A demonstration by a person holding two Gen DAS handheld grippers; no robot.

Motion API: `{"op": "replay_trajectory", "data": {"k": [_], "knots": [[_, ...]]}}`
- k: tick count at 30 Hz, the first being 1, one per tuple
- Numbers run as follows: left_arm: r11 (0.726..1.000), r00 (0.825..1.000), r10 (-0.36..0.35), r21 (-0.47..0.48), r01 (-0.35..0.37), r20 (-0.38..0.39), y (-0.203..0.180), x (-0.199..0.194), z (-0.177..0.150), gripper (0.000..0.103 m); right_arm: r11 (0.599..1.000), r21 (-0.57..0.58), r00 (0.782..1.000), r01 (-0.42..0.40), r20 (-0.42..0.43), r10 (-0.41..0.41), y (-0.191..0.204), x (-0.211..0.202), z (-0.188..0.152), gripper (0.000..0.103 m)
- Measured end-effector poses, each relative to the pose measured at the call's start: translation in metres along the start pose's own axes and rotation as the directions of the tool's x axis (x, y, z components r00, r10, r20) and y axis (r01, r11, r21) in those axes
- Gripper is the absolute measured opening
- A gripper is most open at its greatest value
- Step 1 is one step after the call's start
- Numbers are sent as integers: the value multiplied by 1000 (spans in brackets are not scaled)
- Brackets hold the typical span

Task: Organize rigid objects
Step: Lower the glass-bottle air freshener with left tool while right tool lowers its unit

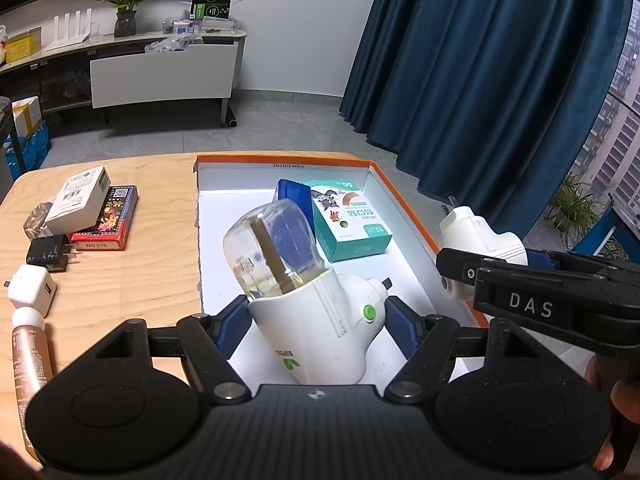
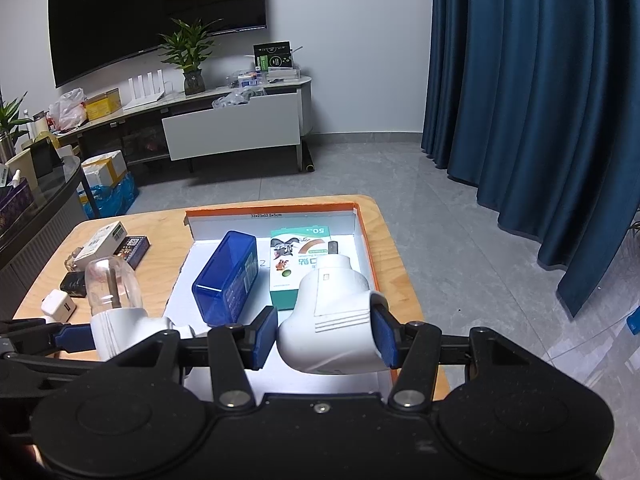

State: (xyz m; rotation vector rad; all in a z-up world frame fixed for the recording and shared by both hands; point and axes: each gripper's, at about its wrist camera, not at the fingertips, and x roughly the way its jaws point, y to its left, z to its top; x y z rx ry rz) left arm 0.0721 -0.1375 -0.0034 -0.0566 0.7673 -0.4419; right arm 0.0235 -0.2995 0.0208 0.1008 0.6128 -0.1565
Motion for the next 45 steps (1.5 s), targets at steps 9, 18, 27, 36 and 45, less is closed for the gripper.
{"op": "replay_trajectory", "data": {"k": [9, 18, 27, 36, 45], "knots": [[1000, 1000, -4, 2, 4, -10, 0, 2, -1, 74, 1000, 10, 1000, -19, -19, 19, -2, 5, -3, 62], [1000, 1000, -11, 18, 11, -26, -3, 9, -2, 74, 999, 14, 997, -36, -64, 37, -5, 21, 0, 62], [999, 999, -20, 46, 21, -41, -8, 18, -2, 74, 999, -6, 995, -33, -96, 32, -9, 40, 8, 62], [997, 998, -29, 64, 32, -51, -12, 26, -1, 74, 999, -19, 993, -33, -116, 31, -9, 50, 12, 63], [996, 998, -39, 83, 43, -58, -19, 32, -1, 74, 999, -18, 992, -30, -124, 28, -11, 58, 15, 63]]}}
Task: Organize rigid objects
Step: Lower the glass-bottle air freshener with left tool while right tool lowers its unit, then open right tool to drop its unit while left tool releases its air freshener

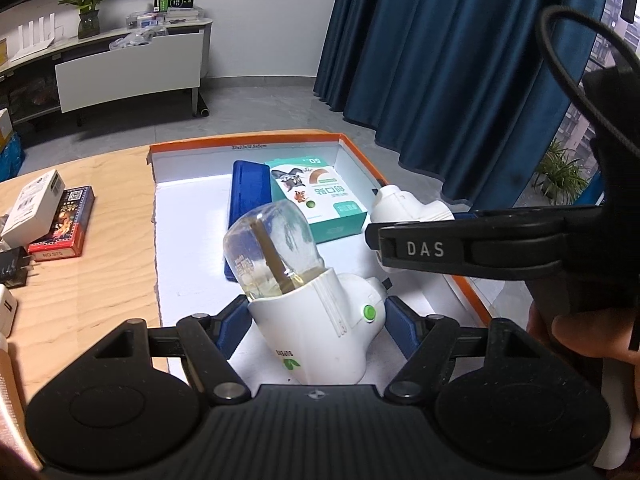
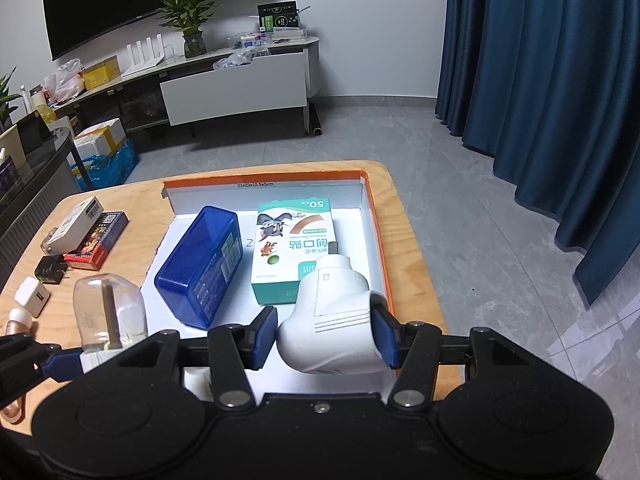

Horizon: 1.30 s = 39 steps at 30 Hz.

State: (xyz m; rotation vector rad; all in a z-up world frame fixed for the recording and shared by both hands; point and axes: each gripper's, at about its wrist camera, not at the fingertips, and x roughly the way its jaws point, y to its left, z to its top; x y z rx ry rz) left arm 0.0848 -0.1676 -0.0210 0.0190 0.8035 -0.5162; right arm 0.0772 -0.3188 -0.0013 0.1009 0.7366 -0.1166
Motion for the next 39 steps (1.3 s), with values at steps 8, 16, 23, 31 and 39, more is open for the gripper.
{"op": "replay_trajectory", "data": {"k": [8, 16, 23, 31, 39], "knots": [[1000, 1000, -10, 9, 10, -2, -4, 2, 0, 74, 1000, 10, 1000, -12, 1, 12, -1, 4, 3, 64], [999, 1000, -24, 21, 24, -13, -9, 9, 1, 74, 999, 33, 995, 10, 97, -14, -8, -17, 8, 69], [998, 999, -38, 39, 39, -28, -14, 19, 5, 74, 998, 60, 991, 37, 124, -44, -18, -31, 6, 73], [998, 998, -61, 16, 62, -14, -9, 16, 6, 84, 998, 56, 990, 35, 132, -42, -15, -40, 4, 74], [999, 999, -8, -52, 10, 31, 13, -13, 10, 89, 1000, 18, 989, 15, 145, -18, 7, -51, 3, 78]]}}
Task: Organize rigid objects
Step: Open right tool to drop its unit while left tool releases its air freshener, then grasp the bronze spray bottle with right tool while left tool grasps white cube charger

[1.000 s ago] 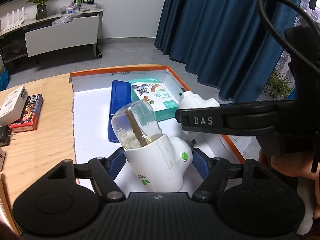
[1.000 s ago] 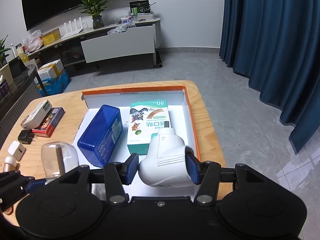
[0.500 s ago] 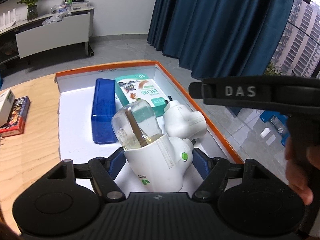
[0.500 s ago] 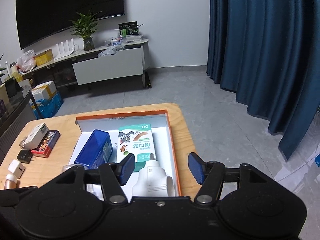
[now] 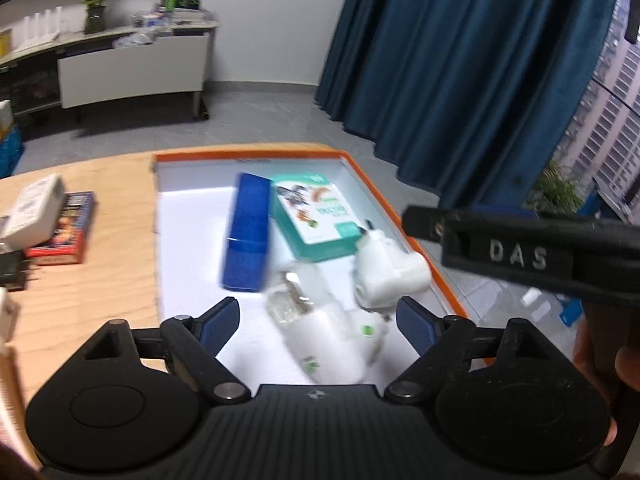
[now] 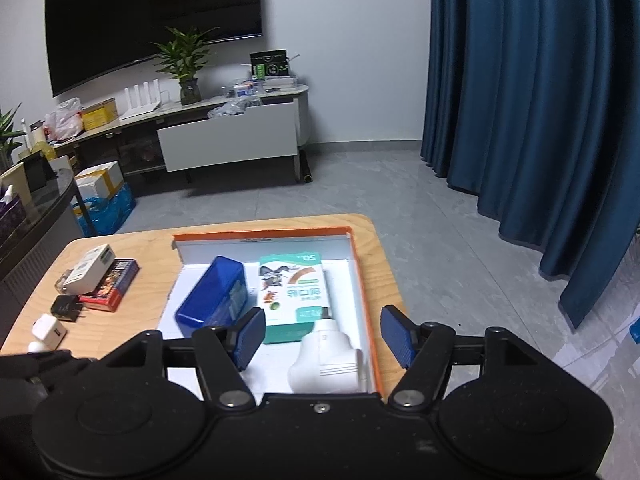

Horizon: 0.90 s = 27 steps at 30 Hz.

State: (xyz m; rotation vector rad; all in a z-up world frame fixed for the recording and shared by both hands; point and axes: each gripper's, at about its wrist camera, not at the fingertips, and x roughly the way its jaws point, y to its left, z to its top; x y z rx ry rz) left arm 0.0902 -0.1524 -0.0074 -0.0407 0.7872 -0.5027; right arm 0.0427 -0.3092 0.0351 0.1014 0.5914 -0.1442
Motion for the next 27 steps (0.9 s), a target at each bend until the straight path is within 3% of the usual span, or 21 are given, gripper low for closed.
{"op": "replay_trajectory", "data": {"k": [10, 16, 19, 23, 27], "knots": [[984, 988, 150, -106, -145, 43, 60, -48, -9, 91, 994, -68, 996, -89, -23, 88, 49, 0, -4, 81], [951, 963, 263, -182, -250, 55, 107, -82, -22, 92, 978, -109, 983, -177, -73, 170, 92, 5, -12, 82], [915, 942, 333, -256, -313, 38, 139, -97, -31, 92, 960, -132, 965, -247, -120, 232, 119, 10, -20, 82], [864, 917, 399, -339, -373, 9, 174, -116, -41, 92, 922, -154, 926, -356, -191, 326, 163, 19, -32, 82], [832, 898, 440, -372, -411, -8, 195, -129, -45, 92, 893, -145, 889, -426, -250, 384, 204, 30, -44, 82]]}}
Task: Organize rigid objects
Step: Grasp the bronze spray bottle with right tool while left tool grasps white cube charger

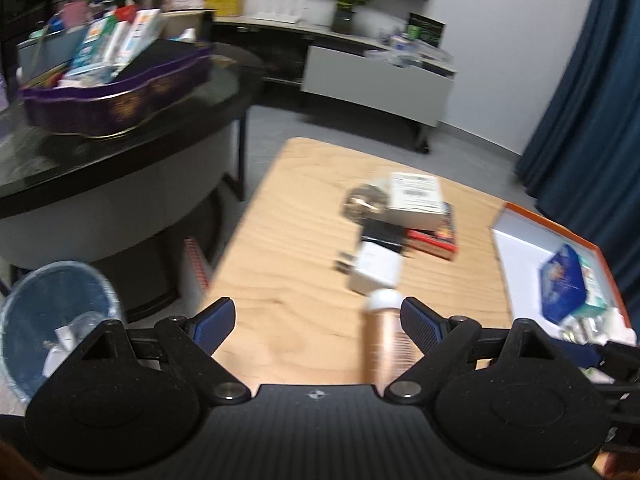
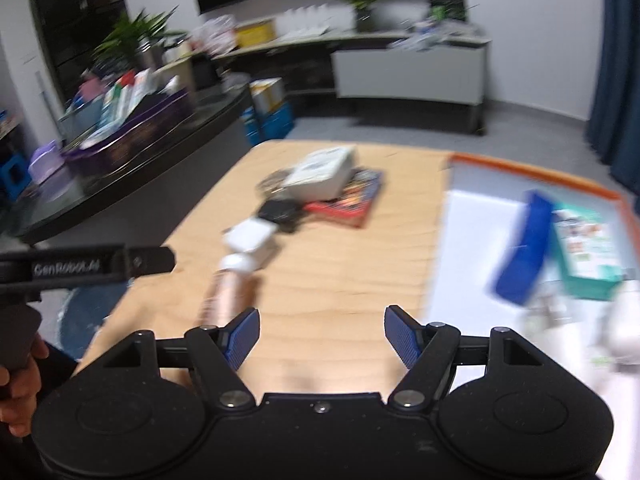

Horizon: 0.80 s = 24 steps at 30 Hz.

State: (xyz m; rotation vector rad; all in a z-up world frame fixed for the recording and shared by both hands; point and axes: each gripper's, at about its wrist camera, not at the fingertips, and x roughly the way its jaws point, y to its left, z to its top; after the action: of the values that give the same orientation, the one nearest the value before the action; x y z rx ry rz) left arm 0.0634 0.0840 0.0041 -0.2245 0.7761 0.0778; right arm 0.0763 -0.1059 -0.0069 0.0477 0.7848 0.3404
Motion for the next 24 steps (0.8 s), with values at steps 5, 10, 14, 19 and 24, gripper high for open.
{"op": "replay_trajectory", "data": {"k": [5, 10, 14, 19, 24], "knots": [[1000, 1000, 1, -18, -1, 3, 13, 1, 5, 93, 999, -12, 999, -40, -26, 40, 31, 27, 2, 82], [1000, 1000, -2, -15, 2, 2, 20, 7, 4, 94, 1000, 4, 999, -16, -46, 16, 40, 51, 3, 81], [1000, 1000, -17, -10, 17, -12, 22, 17, 6, 94, 1000, -11, 998, 5, -64, -5, 49, 67, 4, 72], [999, 999, -47, 12, 47, -17, 17, 30, 9, 98, 998, -54, 998, 22, -53, -25, 58, 78, -1, 49], [993, 995, -92, 69, 93, -26, 3, 48, 11, 100, 994, -56, 995, 93, -33, -95, 43, 68, -5, 46]]}}
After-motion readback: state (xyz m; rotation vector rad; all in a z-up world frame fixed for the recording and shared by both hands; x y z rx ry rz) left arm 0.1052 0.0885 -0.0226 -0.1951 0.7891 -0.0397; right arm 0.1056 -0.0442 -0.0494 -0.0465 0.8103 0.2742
